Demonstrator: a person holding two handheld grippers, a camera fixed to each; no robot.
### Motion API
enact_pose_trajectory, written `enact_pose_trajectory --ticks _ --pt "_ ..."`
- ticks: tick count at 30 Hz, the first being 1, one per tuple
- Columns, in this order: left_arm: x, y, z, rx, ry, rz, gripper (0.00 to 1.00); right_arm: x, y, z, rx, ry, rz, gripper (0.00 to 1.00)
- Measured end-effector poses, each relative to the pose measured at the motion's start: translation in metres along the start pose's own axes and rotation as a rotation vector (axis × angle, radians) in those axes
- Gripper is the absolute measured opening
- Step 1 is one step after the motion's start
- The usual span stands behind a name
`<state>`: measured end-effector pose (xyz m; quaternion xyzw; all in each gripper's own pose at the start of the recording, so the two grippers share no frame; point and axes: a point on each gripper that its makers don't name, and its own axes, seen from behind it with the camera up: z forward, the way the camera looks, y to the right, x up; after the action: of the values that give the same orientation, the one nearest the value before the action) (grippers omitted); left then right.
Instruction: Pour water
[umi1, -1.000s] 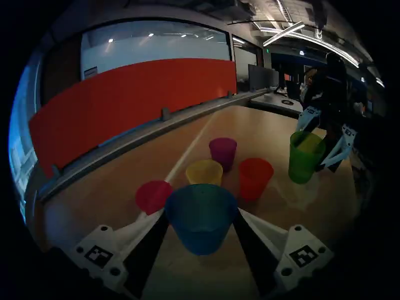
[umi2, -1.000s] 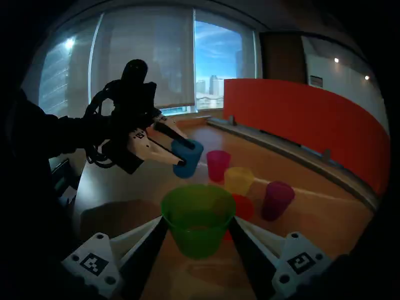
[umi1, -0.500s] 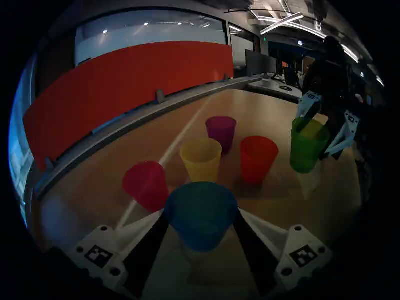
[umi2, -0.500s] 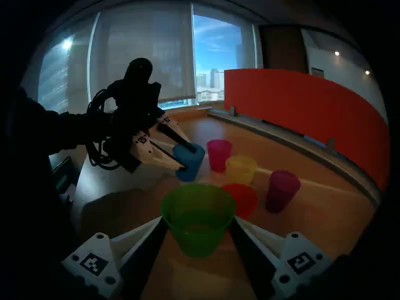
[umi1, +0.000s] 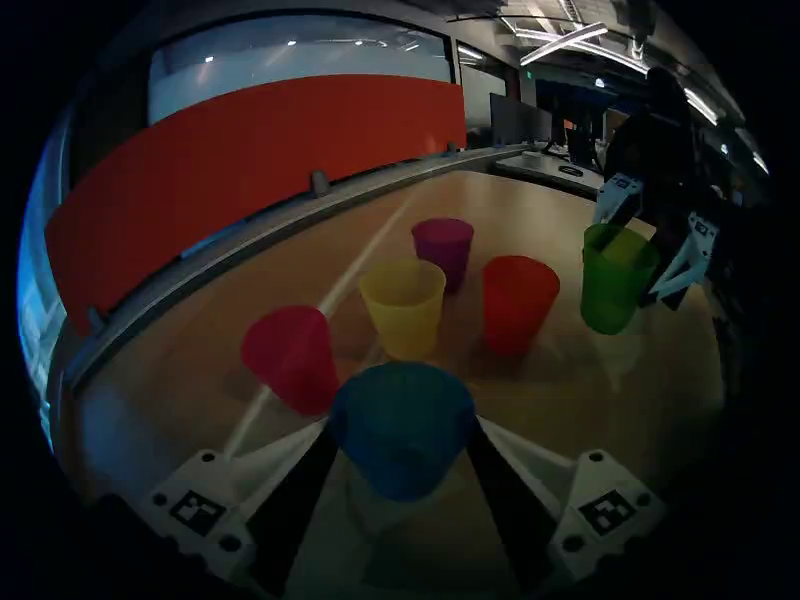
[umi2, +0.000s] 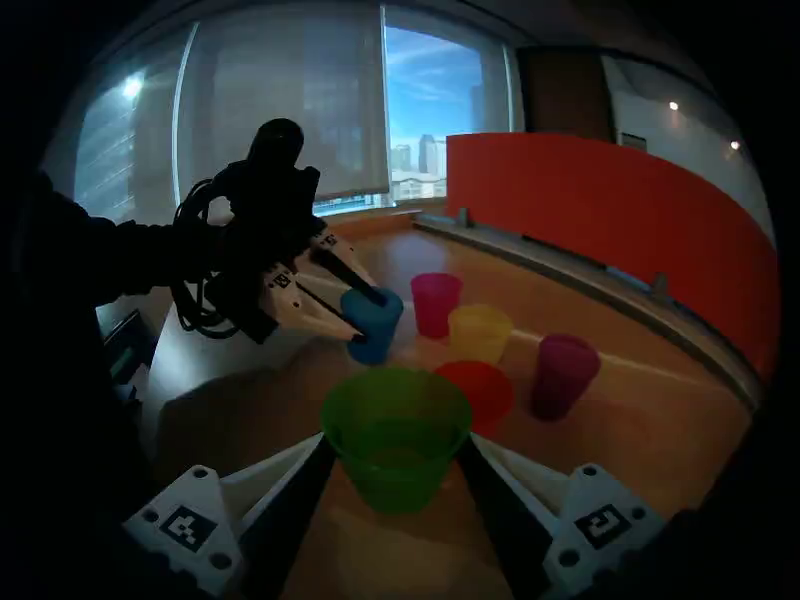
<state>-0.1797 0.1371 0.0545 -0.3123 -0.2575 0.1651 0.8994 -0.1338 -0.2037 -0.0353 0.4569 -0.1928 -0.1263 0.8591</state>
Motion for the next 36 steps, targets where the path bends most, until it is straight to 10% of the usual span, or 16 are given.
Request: enact_pose_trajectory --ticks 36 --pt "-0.027 0.002 -0.002 -0.008 -0.070 0.017 0.96 -0.017 0.006 -0.001 -0.023 -0.029 0.008 0.87"
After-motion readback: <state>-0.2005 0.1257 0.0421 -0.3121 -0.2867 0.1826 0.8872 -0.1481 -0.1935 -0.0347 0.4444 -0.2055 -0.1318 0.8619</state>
